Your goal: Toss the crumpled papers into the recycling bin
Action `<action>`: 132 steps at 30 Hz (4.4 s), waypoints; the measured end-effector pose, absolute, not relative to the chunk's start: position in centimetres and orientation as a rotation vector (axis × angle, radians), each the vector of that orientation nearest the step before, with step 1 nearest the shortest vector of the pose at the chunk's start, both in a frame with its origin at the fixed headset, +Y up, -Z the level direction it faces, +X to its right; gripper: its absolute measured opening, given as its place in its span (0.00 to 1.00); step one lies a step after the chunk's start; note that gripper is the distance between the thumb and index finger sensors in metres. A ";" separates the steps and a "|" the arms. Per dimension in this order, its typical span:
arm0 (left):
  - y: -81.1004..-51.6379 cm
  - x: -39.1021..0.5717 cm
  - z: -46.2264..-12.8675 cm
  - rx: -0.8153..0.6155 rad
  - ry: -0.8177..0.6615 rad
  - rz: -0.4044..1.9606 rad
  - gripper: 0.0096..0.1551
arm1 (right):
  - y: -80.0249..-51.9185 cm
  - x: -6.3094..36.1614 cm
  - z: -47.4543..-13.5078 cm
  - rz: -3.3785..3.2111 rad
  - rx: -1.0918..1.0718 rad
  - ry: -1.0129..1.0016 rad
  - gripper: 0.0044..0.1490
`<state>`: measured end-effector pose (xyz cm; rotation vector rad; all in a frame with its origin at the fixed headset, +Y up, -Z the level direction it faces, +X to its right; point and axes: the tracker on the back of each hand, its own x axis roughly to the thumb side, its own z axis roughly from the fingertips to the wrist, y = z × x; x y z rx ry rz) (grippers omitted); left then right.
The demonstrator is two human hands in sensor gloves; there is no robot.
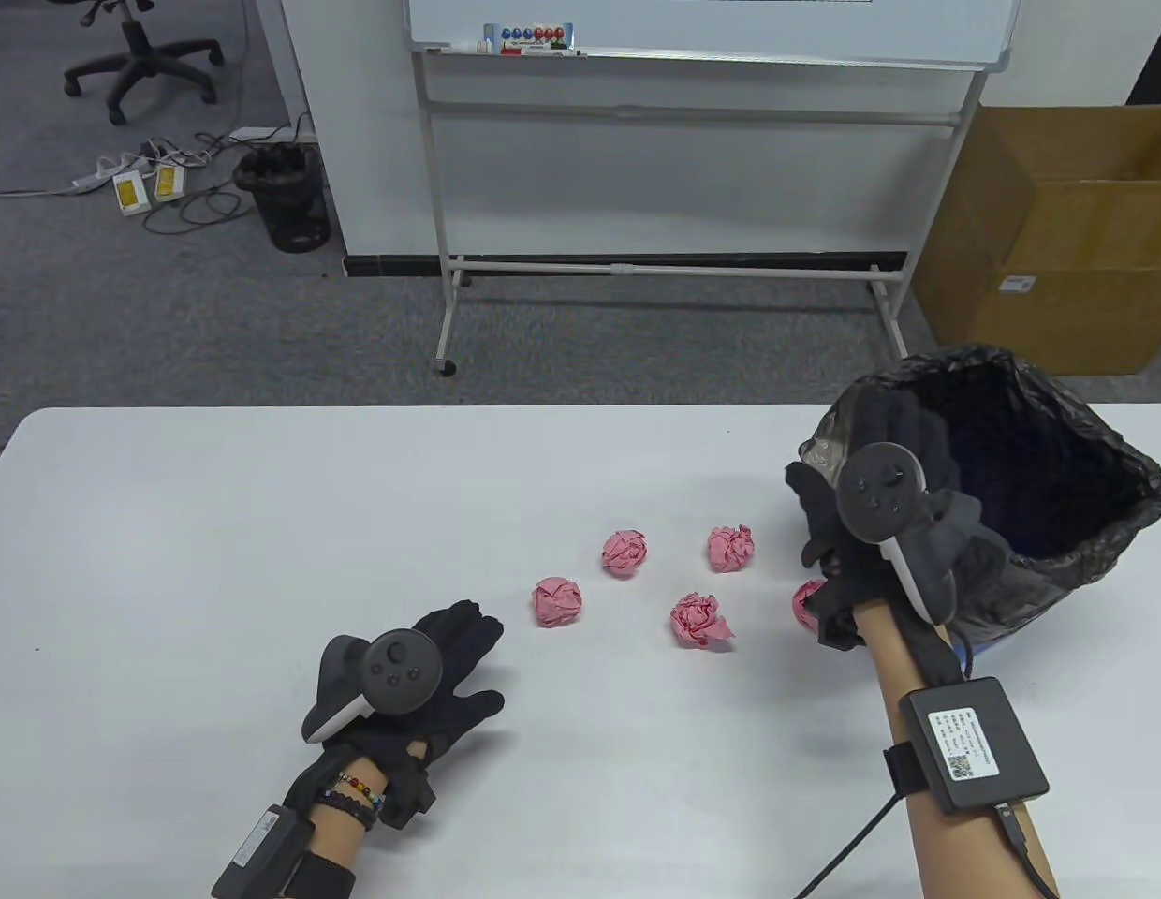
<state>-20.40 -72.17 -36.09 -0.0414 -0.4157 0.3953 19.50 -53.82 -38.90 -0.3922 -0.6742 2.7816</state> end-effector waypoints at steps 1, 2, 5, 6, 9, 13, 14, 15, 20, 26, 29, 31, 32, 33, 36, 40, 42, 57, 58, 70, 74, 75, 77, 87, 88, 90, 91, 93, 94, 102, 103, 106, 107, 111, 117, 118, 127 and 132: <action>-72.2 -20.4 -36.1 -0.041 -0.416 0.396 0.46 | -54.2 18.5 -38.9 2.798 -0.352 -0.649 0.60; -72.2 -20.4 -36.1 -0.042 -0.417 0.396 0.46 | -54.6 17.8 -38.9 2.809 -0.317 -0.633 0.60; -72.2 -20.3 -36.1 -0.041 -0.417 0.390 0.46 | -56.2 15.4 -38.9 2.841 -0.223 -0.545 0.60; -72.2 -20.3 -36.1 -0.041 -0.417 0.390 0.46 | -56.6 15.0 -38.9 2.847 -0.206 -0.532 0.60; -72.2 -20.3 -36.1 -0.042 -0.418 0.394 0.46 | -58.9 13.2 -39.1 2.899 -0.146 -0.420 0.59; -72.3 -20.3 -36.1 -0.046 -0.417 0.392 0.46 | -62.2 11.6 -39.4 2.938 -0.094 -0.289 0.59; -72.2 -20.3 -36.1 -0.047 -0.417 0.391 0.46 | -63.3 11.3 -39.5 2.950 -0.091 -0.242 0.59; -72.2 -20.3 -36.1 -0.048 -0.416 0.390 0.46 | -64.1 11.0 -39.6 2.953 -0.088 -0.223 0.59; -72.3 -20.3 -36.2 -0.052 -0.416 0.394 0.46 | -67.6 10.3 -40.1 3.002 -0.086 -0.117 0.59; -72.3 -20.2 -36.2 -0.059 -0.414 0.387 0.46 | -71.0 10.2 -40.7 3.050 -0.093 -0.014 0.59; -72.3 -20.3 -36.2 -0.058 -0.411 0.382 0.46 | -72.5 10.1 -41.0 3.097 -0.104 0.072 0.59; -72.3 -20.3 -36.2 -0.061 -0.409 0.380 0.46 | -73.4 10.1 -41.1 3.124 -0.103 0.106 0.58; -72.3 -20.3 -36.2 -0.063 -0.409 0.377 0.47 | -73.8 10.1 -41.2 3.137 -0.106 0.116 0.58; -72.3 -20.2 -36.2 -0.064 -0.408 0.375 0.47 | -74.0 10.0 -41.3 3.146 -0.109 0.117 0.57; -72.3 -20.2 -36.2 -0.069 -0.407 0.377 0.47 | -74.7 10.0 -41.5 3.184 -0.129 0.103 0.54; -72.3 -20.3 -36.3 -0.071 -0.404 0.373 0.47 | -74.9 9.9 -41.8 3.220 -0.163 0.022 0.50; -72.3 -20.3 -36.3 -0.070 -0.401 0.373 0.46 | -75.1 9.9 -42.0 3.239 -0.189 -0.023 0.48; -72.4 -20.3 -36.2 -0.075 -0.391 0.370 0.46 | -71.7 11.2 -40.9 3.068 -0.196 -0.112 0.41; -72.4 -20.3 -36.2 -0.078 -0.390 0.371 0.46 | -71.2 11.4 -40.7 3.023 -0.177 -0.077 0.41; -72.4 -20.3 -36.3 -0.086 -0.385 0.376 0.46 | -68.5 14.5 -40.2 2.683 -0.093 0.488 0.41; -72.4 -20.4 -36.3 -0.086 -0.385 0.380 0.46 | -68.5 15.1 -40.4 2.630 -0.063 0.644 0.41; -72.4 -20.4 -36.3 -0.084 -0.385 0.381 0.46 | -68.5 15.2 -40.5 2.601 -0.055 0.681 0.41; -72.4 -20.4 -36.4 -0.084 -0.385 0.384 0.46 | -68.3 15.6 -40.6 2.548 -0.051 0.736 0.41; -72.5 -20.4 -36.4 -0.082 -0.391 0.391 0.46 | -62.7 18.5 -41.3 2.411 -0.056 0.280 0.41; -72.5 -20.4 -36.4 -0.082 -0.393 0.391 0.46 | -61.5 19.1 -41.3 2.391 -0.061 0.165 0.41; -72.5 -20.3 -36.4 -0.084 -0.394 0.390 0.46 | -59.7 20.0 -41.3 2.369 -0.083 0.002 0.41; -72.5 -20.3 -36.4 -0.084 -0.394 0.391 0.46 | -58.6 20.6 -41.2 2.369 -0.098 -0.100 0.41; -72.5 -20.3 -36.4 -0.085 -0.394 0.392 0.46 | -56.6 21.7 -41.0 2.369 -0.163 -0.287 0.41; -72.5 -20.4 -36.4 -0.084 -0.393 0.392 0.46 | -55.4 22.4 -40.9 2.362 -0.221 -0.384 0.42; -72.5 -20.5 -36.4 -0.080 -0.389 0.392 0.46 | -50.4 27.1 -39.7 2.360 -0.598 -0.941 0.43; -72.5 -20.5 -36.5 -0.079 -0.388 0.393 0.46 | -50.4 27.9 -39.7 2.374 -0.674 -0.955 0.44; -72.5 -20.6 -36.5 -0.076 -0.382 0.395 0.47 | -51.2 29.3 -40.1 2.478 -0.825 -0.820 0.56; -72.5 -20.6 -36.5 -0.076 -0.382 0.396 0.47 | -51.5 29.5 -40.3 2.508 -0.833 -0.748 0.58; -72.5 -20.5 -36.5 -0.075 -0.380 0.393 0.47 | -52.3 29.2 -40.3 2.567 -0.811 -0.750 0.60; -72.5 -20.6 -36.5 -0.072 -0.374 0.387 0.47 | -52.4 26.0 -40.4 2.673 -0.640 -0.732 0.58; -72.4 -20.6 -36.5 -0.069 -0.371 0.386 0.47 | -52.4 25.0 -40.4 2.695 -0.598 -0.729 0.58; -72.5 -20.6 -36.5 -0.071 -0.367 0.371 0.47 | -55.0 15.7 -40.7 2.808 -0.158 -0.534 0.57; -72.3 -20.8 -36.4 -0.061 -0.362 0.371 0.47 | -57.8 10.1 -41.6 2.834 0.080 -0.367 0.56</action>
